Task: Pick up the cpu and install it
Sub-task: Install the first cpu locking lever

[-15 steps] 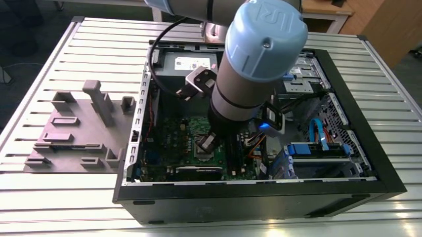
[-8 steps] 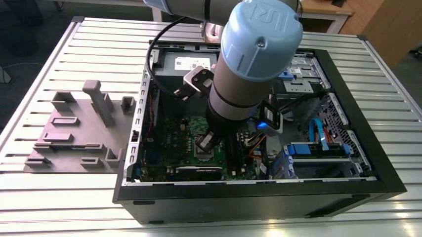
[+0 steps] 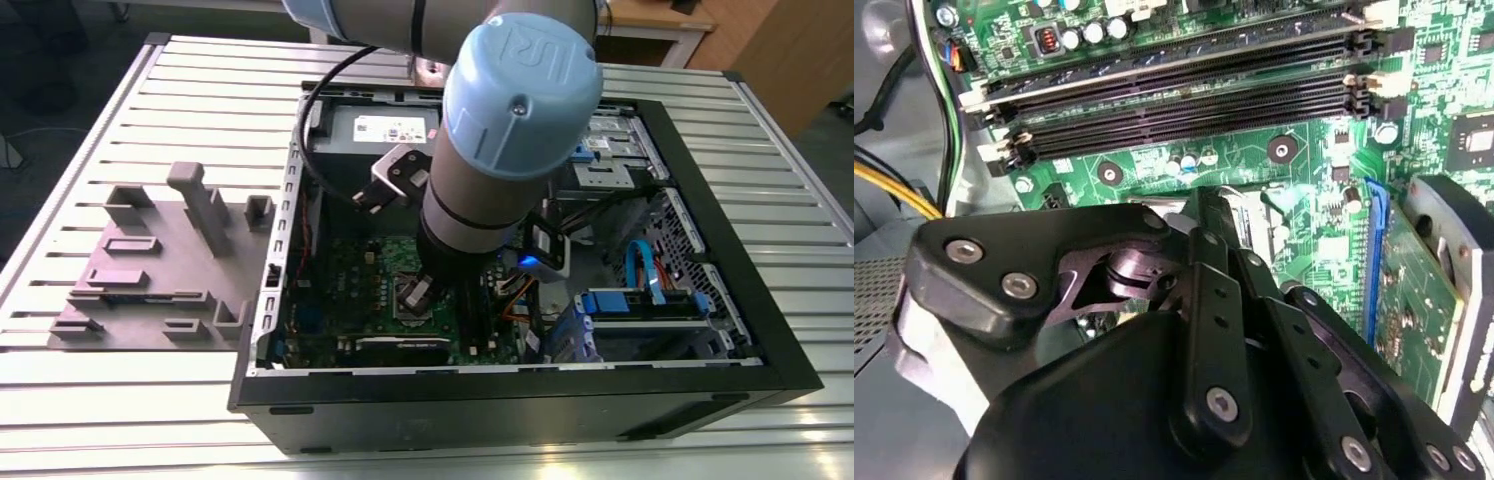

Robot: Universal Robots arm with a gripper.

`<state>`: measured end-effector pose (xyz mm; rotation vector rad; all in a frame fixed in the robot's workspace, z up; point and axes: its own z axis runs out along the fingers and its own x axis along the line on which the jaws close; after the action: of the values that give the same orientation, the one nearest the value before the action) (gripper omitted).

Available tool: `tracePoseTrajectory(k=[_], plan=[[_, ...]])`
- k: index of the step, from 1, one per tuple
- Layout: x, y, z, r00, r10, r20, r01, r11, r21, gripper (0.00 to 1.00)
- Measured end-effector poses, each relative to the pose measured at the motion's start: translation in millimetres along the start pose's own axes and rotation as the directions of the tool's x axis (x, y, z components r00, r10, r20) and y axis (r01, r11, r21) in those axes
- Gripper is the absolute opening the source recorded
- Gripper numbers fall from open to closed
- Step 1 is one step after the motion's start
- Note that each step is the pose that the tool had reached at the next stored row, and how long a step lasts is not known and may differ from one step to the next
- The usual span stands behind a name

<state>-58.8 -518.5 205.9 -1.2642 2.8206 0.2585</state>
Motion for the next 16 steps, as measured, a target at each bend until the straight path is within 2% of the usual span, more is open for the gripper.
tracePoseTrajectory(k=[7, 16], plan=[[0.7, -2.9, 8.7, 1.0000, -0.001, 0.0043, 0.001, 1.0000, 0.0050, 0.10], [-0.2, -10.0, 10.3, 1.0000, -0.001, 0.0059, 0.001, 1.0000, 0.0039, 0.10]])
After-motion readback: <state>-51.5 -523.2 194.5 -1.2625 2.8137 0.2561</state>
